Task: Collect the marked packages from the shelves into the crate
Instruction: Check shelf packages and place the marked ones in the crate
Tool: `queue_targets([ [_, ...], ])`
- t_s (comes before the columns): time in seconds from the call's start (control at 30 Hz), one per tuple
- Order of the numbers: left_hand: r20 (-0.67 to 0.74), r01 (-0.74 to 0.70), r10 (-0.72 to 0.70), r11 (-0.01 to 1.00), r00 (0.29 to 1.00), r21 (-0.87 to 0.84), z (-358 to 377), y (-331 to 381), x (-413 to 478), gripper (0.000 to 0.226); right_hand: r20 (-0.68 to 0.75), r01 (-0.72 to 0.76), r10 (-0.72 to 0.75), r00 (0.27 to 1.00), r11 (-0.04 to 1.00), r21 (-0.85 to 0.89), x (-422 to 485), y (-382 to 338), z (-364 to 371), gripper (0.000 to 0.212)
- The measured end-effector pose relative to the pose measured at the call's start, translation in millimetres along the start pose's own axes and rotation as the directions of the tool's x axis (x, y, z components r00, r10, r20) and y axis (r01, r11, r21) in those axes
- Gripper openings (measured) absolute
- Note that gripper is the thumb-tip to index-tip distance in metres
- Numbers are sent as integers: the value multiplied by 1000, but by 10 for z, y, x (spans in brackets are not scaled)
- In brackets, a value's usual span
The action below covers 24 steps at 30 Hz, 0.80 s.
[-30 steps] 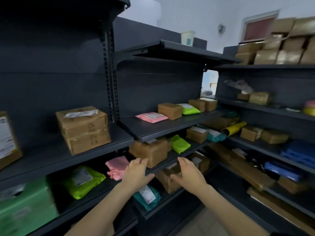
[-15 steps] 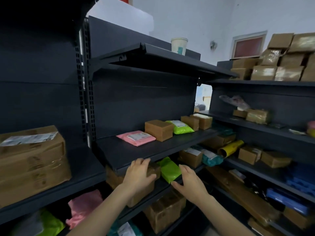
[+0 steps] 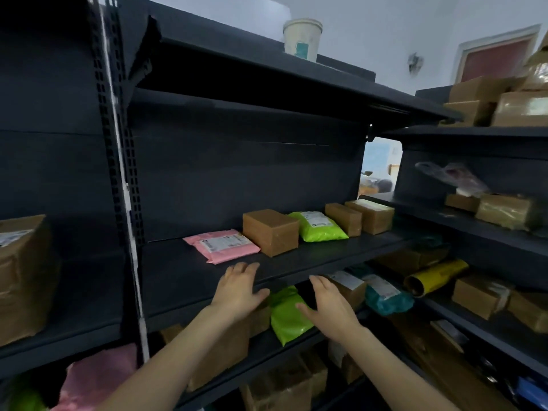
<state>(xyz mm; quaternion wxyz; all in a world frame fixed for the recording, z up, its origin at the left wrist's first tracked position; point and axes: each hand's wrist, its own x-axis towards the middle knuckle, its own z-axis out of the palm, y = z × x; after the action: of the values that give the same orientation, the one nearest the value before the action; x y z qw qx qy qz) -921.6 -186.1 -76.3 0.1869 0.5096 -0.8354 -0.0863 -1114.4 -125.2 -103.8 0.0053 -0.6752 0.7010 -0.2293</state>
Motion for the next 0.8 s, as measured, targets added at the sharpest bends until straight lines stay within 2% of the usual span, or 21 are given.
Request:
queue_targets([
  [0.27,-110,211,-212,977,971,-22,248,320,494,67,93,107,-112,989,992,67,663,848,-160,72],
  [0.53,-195,403,-399,915,896,-15,259,107,776,66,103,152,-176,979,967,205,1454,902,16,70],
  [0.67,-286,420,-427,903,858,-89,225,-56,1000,60,15,162,-174,985,942,295,1842,836,81,67],
  [0.8,-305,392,-436,899,847,-196,271,-57,1319,54,-3,120,-127,992,933,339,2191,844,114,65],
])
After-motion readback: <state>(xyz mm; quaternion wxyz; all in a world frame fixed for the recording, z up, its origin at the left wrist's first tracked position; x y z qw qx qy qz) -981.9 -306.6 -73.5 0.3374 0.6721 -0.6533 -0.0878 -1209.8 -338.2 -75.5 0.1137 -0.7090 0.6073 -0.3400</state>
